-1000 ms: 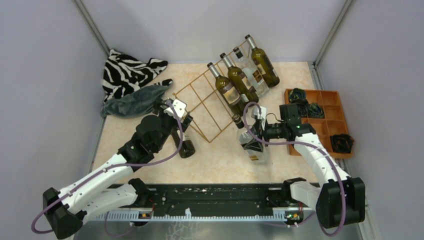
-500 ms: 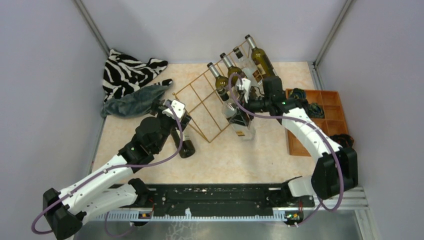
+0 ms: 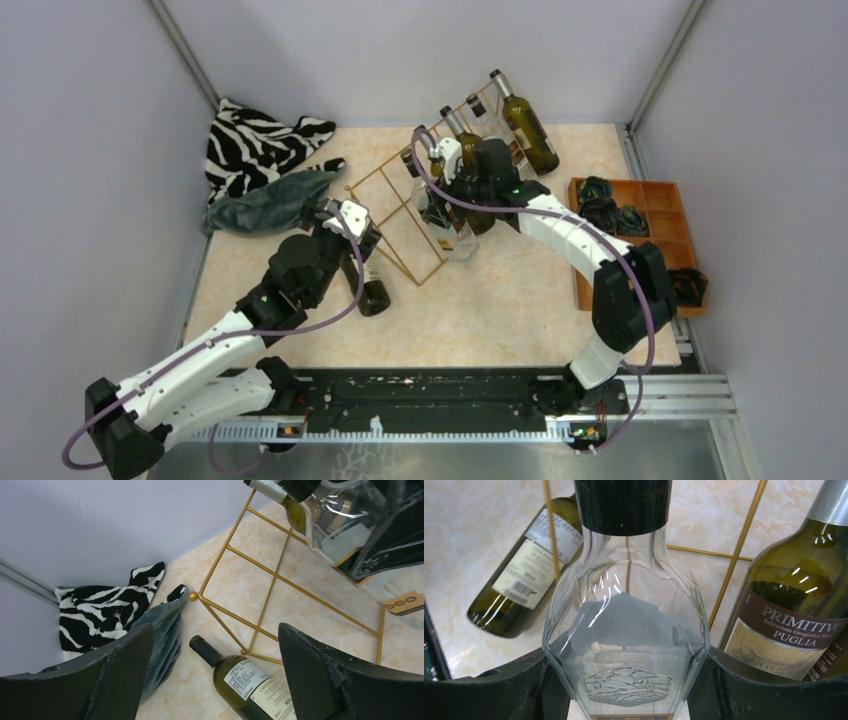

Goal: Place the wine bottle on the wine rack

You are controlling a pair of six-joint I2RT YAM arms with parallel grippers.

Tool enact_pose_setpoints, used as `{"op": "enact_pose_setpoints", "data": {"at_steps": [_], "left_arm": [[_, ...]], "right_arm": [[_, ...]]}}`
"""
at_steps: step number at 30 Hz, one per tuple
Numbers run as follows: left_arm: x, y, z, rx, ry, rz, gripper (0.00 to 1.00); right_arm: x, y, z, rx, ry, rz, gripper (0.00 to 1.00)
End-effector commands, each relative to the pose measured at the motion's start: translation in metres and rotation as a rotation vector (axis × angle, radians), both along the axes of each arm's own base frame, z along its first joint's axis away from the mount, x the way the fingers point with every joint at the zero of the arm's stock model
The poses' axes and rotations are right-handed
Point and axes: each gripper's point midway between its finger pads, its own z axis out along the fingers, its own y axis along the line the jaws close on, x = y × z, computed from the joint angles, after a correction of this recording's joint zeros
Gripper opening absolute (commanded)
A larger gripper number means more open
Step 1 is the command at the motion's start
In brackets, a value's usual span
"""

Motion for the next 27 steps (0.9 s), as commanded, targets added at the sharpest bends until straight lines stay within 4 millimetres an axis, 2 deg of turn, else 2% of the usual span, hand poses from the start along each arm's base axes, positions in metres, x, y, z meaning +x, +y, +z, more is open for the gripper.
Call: {"op": "enact_pose_setpoints", "data": {"at_steps": [1, 9, 20, 24, 27], "left_arm": [[-0.001, 0.005, 0.011, -0.03, -0.036, 0.012, 0.99], [-0.002, 0.006, 0.013, -0.035, -0.045, 0.012, 0.99], [-0.002, 0.009, 0.015, -0.038, -0.055, 0.024, 0.99], [-0.003, 0.011, 0.017, -0.042, -0.061, 0.029, 0.99], [-0.003, 0.012, 0.018, -0.043, -0.063, 0.031, 0.99]], "right_arm": [[0.044, 0.024, 0.069, 0.128, -0.193, -0.109, 0.0], [0.065, 0.032, 0.053, 0.122, -0.186, -0.244, 0.0], [0.076, 0.041, 0.023, 0.071, -0.175, -0.308, 0.0], [0.077, 0.043, 0.014, 0.029, -0.181, -0.309, 0.05], [0.075, 0.046, 0.007, 0.009, -0.176, -0.299, 0.13]]}}
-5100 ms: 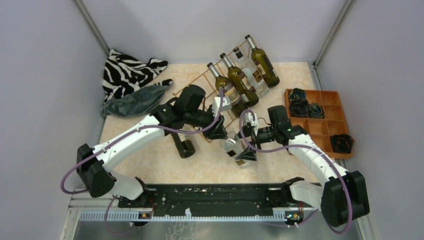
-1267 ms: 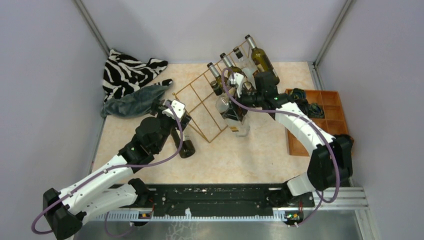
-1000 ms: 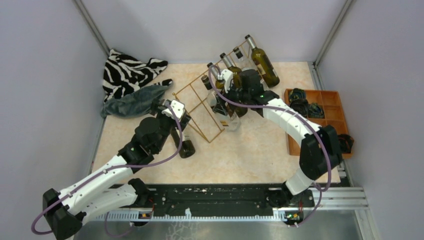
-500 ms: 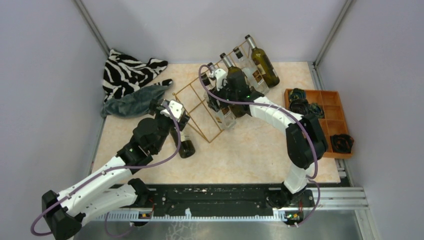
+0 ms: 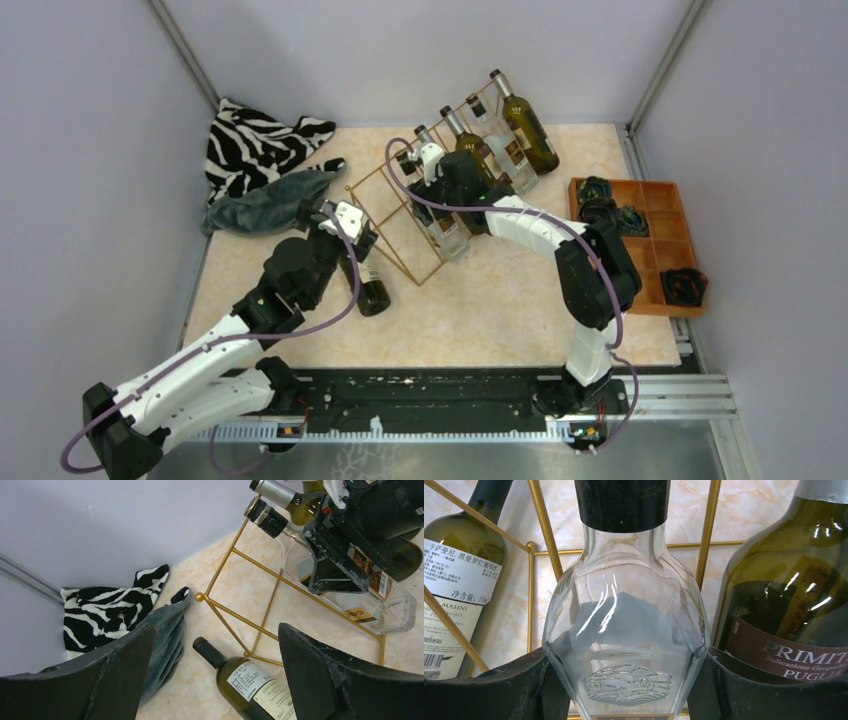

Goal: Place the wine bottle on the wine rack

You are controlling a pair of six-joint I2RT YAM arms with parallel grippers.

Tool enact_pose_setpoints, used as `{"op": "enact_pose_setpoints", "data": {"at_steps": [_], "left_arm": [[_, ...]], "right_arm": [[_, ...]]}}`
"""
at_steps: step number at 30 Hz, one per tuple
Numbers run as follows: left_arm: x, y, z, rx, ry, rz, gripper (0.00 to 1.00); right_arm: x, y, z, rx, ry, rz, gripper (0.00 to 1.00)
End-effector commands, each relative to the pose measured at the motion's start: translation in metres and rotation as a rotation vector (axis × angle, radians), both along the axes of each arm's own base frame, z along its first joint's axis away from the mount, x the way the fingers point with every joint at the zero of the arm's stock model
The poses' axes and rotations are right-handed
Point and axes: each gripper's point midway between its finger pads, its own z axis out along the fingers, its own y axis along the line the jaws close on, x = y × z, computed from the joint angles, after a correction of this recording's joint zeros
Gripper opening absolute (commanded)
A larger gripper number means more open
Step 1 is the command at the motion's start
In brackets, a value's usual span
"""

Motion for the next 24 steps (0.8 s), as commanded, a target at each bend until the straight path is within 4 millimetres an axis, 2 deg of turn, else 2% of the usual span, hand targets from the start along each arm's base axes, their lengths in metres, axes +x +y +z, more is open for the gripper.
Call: {"op": "enact_pose_setpoints", "data": {"at_steps": [1, 10, 15, 20, 24], "left_arm": [[0.0, 0.007, 0.013, -0.031, -0.042, 0.023, 0.99], [-0.001, 0.008, 0.013, -0.032, -0.045, 0.028, 0.99], [-0.001, 0.009, 0.014, -0.036, -0.048, 0.029, 0.99], [-0.001, 0.008, 0.014, -0.036, -0.048, 0.027, 0.99], [-0.001, 0.008, 0.014, -0.036, -0.048, 0.027, 0.99]], "right_arm": [[0.02, 0.028, 0.065, 0.1, -0.182, 0.017, 0.18], [0.02, 0.032, 0.06, 0.083, -0.175, 0.018, 0.54], [0.019, 0.032, 0.063, 0.086, -0.175, 0.021, 0.69], [0.017, 0.034, 0.069, 0.101, -0.174, 0.028, 0.77], [0.015, 0.034, 0.074, 0.112, -0.177, 0.03, 0.78]]}}
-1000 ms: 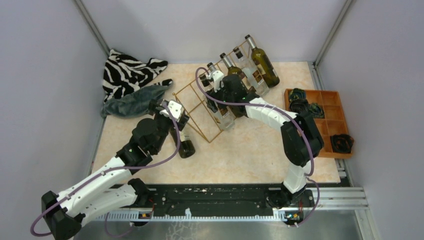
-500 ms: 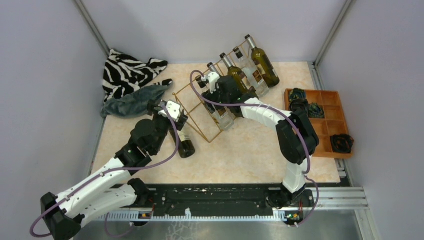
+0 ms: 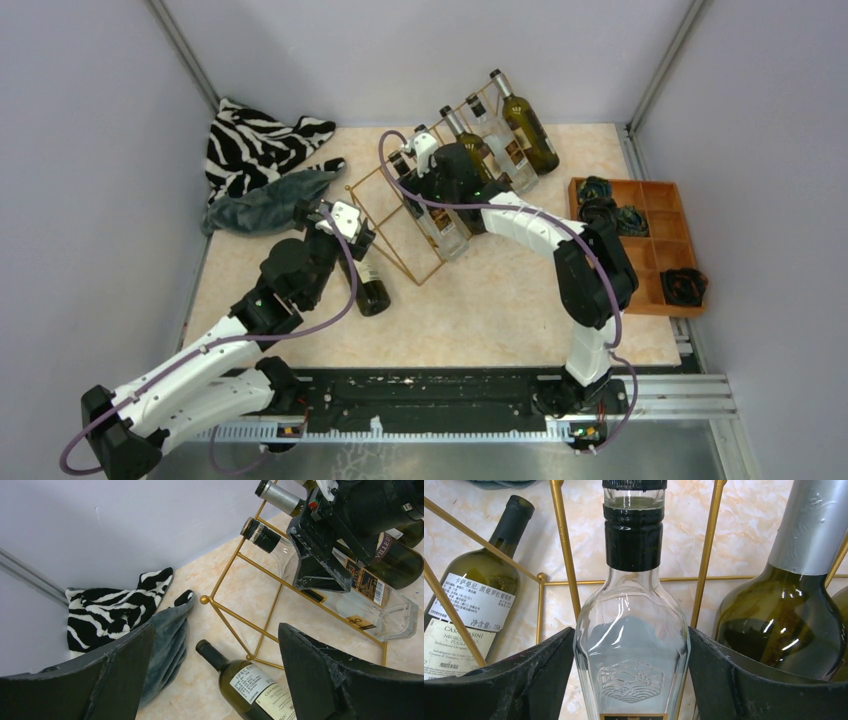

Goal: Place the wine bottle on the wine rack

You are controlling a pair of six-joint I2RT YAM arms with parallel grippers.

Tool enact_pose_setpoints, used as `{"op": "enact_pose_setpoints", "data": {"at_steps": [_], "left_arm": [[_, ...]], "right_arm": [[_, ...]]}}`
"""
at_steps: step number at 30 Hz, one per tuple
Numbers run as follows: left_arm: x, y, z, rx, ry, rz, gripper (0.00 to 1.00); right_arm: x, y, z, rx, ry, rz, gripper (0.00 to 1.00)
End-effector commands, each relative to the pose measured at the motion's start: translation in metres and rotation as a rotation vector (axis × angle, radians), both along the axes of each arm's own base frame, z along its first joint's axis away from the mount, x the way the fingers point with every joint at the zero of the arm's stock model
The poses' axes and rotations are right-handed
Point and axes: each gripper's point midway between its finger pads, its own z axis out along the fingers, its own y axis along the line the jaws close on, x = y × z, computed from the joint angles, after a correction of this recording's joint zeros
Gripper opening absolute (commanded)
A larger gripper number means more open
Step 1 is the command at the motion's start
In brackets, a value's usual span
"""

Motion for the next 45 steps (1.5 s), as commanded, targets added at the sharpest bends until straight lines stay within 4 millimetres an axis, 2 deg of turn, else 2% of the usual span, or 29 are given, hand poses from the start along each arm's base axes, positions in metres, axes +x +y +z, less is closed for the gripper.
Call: {"op": "enact_pose_setpoints", "data": {"at_steps": [1, 4, 10, 15, 19, 23, 29, 34, 36, 40, 45], "left_arm": [[0.0, 0.005, 0.008, -0.022, -0.031, 0.016, 0.99], [0.0, 0.005, 0.008, -0.023, -0.03, 0.018, 0.99], [0.001, 0.004, 0.007, -0.025, -0.029, 0.018, 0.99], [0.002, 0.003, 0.004, -0.023, -0.02, 0.017, 0.99], [0.003, 0.001, -0.001, -0.015, -0.008, 0.015, 0.99], [0.005, -0.003, -0.006, -0.018, 0.006, 0.009, 0.99], [0.006, -0.012, -0.005, -0.06, 0.043, -0.019, 0.99], [0.0, -0.029, 0.011, -0.233, 0.103, -0.093, 0.99], [-0.006, -0.034, 0.011, -0.313, 0.148, -0.113, 0.99], [-0.019, -0.038, -0.007, -0.528, 0.24, -0.125, 0.99], [-0.024, -0.027, -0.037, -0.783, 0.283, -0.059, 0.99]], "right_arm": [[0.004, 0.017, 0.052, 0.094, -0.103, 0.023, 0.79], [-0.001, 0.015, 0.06, 0.101, -0.099, 0.034, 0.8], [-0.019, 0.006, 0.097, 0.114, -0.165, 0.079, 0.85], [-0.041, -0.002, 0.11, 0.081, -0.201, 0.17, 0.87], [-0.065, -0.009, 0.107, 0.018, -0.224, 0.296, 0.89], [-0.088, -0.025, 0.104, 0.011, -0.223, 0.398, 0.91], [-0.098, -0.081, 0.105, 0.087, -0.167, 0.391, 0.92], [-0.105, -0.124, 0.09, 0.173, -0.122, 0.336, 0.93], [-0.106, -0.14, 0.084, 0.196, -0.12, 0.31, 0.94], [-0.097, -0.166, 0.076, 0.182, -0.125, 0.241, 0.94], [-0.099, -0.166, 0.058, 0.181, -0.077, 0.268, 0.94]]}}
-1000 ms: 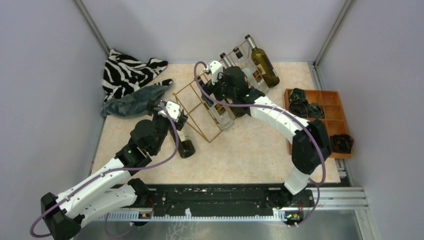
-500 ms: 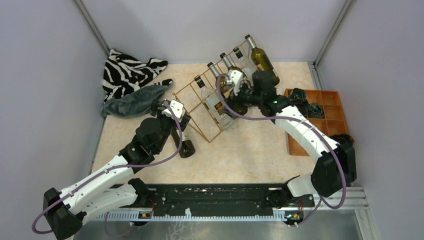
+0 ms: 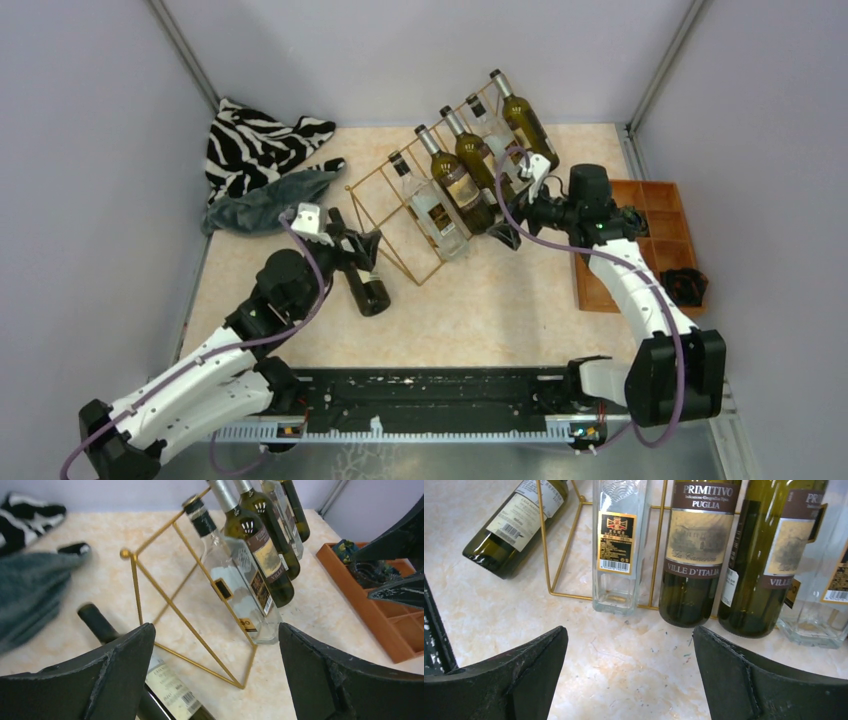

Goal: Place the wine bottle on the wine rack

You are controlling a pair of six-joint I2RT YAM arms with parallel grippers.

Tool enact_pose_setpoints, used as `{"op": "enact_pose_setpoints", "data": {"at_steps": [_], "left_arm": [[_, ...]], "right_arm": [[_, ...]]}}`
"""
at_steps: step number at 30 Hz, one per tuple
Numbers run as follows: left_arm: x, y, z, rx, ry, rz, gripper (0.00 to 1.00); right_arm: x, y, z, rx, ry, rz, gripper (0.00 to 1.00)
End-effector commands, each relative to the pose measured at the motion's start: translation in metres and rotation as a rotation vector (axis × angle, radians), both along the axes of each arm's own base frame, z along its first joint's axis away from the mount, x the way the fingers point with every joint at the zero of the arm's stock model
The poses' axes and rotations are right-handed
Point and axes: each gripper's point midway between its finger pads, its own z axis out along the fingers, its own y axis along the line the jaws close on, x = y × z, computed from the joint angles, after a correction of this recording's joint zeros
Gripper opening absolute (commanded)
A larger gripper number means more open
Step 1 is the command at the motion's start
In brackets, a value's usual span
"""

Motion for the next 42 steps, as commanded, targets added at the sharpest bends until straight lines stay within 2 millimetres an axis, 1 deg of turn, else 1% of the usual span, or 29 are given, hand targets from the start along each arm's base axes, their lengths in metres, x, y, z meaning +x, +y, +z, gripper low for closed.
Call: {"op": "enact_pose_setpoints", "data": {"at_steps": [1, 3, 6, 11, 12, 15, 17, 19, 22, 25, 31, 42], "left_arm": [[-0.002, 0.004, -0.025, -0.274, 0.107, 0.056, 0.99], [-0.001, 0.004, -0.037, -0.311, 0.138, 0.055, 0.99], [0.004, 0.004, -0.055, -0.321, 0.196, 0.049, 0.99], [0.017, 0.016, -0.079, -0.336, 0.285, 0.072, 0.99], [0.022, 0.022, -0.084, -0.335, 0.305, 0.089, 0.99], [0.032, 0.027, -0.102, -0.316, 0.385, 0.089, 0.99], [0.039, 0.029, -0.122, -0.284, 0.482, 0.124, 0.99], [0.041, 0.033, -0.14, -0.243, 0.582, 0.17, 0.99], [0.043, 0.038, -0.155, -0.19, 0.679, 0.233, 0.99], [0.045, 0.039, -0.162, -0.176, 0.71, 0.254, 0.99], [0.046, 0.039, -0.17, -0.21, 0.703, 0.271, 0.99], [0.044, 0.049, -0.184, -0.19, 0.739, 0.34, 0.99]], "right_arm": [[-0.003, 0.01, 0.008, 0.03, -0.032, 0.086, 0.94], [-0.002, 0.01, 0.004, 0.02, -0.011, 0.094, 0.94], [-0.002, 0.009, -0.002, 0.006, 0.013, 0.098, 0.94], [-0.003, 0.01, 0.0, 0.004, 0.006, 0.104, 0.94], [-0.003, 0.009, 0.0, 0.004, 0.003, 0.103, 0.94], [-0.003, 0.009, -0.001, 0.003, 0.004, 0.103, 0.94], [-0.003, 0.009, -0.002, 0.002, 0.006, 0.103, 0.94], [-0.004, 0.009, -0.002, 0.002, 0.006, 0.105, 0.93], [-0.003, 0.009, -0.001, 0.003, 0.003, 0.104, 0.94], [-0.004, 0.009, -0.001, 0.004, 0.004, 0.106, 0.94], [-0.004, 0.01, -0.002, 0.005, 0.005, 0.11, 0.94], [-0.005, 0.01, -0.001, 0.009, 0.005, 0.114, 0.93]]}}
